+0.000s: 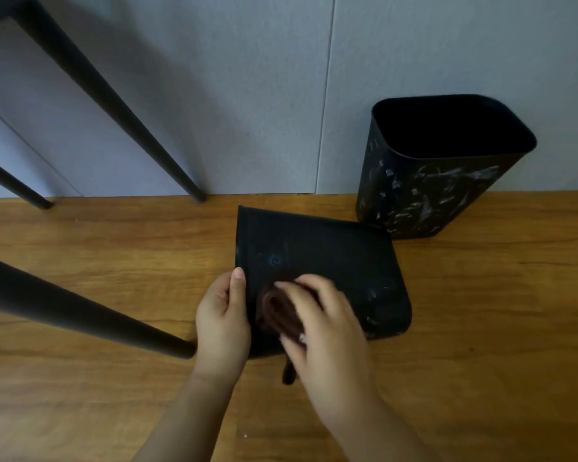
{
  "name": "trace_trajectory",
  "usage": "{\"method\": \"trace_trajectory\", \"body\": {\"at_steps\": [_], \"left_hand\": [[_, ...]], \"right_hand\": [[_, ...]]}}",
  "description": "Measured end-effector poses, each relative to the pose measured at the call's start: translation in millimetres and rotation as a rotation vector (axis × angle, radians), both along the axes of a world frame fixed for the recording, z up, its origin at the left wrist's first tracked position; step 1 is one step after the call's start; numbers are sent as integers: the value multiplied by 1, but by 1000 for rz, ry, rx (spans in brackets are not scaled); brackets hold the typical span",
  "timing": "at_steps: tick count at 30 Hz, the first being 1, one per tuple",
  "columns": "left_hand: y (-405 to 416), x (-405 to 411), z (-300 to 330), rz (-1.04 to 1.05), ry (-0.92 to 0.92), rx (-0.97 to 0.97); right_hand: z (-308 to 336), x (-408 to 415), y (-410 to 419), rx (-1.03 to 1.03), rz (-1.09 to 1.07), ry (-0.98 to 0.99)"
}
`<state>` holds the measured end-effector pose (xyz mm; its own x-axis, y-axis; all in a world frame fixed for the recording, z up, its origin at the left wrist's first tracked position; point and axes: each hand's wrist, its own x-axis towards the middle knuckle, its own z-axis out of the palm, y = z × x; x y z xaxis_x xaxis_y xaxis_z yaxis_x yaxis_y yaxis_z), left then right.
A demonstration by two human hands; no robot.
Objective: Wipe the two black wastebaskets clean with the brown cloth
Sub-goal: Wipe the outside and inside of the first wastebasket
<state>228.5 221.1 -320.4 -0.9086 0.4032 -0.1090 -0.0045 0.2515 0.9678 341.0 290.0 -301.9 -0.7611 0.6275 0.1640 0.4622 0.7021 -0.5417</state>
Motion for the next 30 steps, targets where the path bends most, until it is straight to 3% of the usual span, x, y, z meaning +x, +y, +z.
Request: {"method": "trace_trajectory", "body": {"at_steps": [3,6,10,12,16,21,23,27,30], "left_hand": [[-4,0,0,0,17,-8],[-6,1,-2,22,18,-12],[-1,2,-1,13,13,14],[1,1,1,7,7,14],[-4,-2,0,19,3,-7],[-9,-2,1,41,11,-19],[-6,-2,2,46,20,-11],[-2,-3,0,42,14,-13],[-7,-4,-2,56,-9,-17]], "right_hand": [[-12,8,9,54,9,-16],[-29,24,41,14,-248,-73],[-32,36,70,-38,-513,2],[-29,32,58,-43,-454,3],[-32,36,41,-11,-134,-35],[-42,58,82,-120,-494,17],[-38,55,74,-90,-513,17],[-26,33,26,-122,-280,24],[-29,31,20,-15,-97,2]]}}
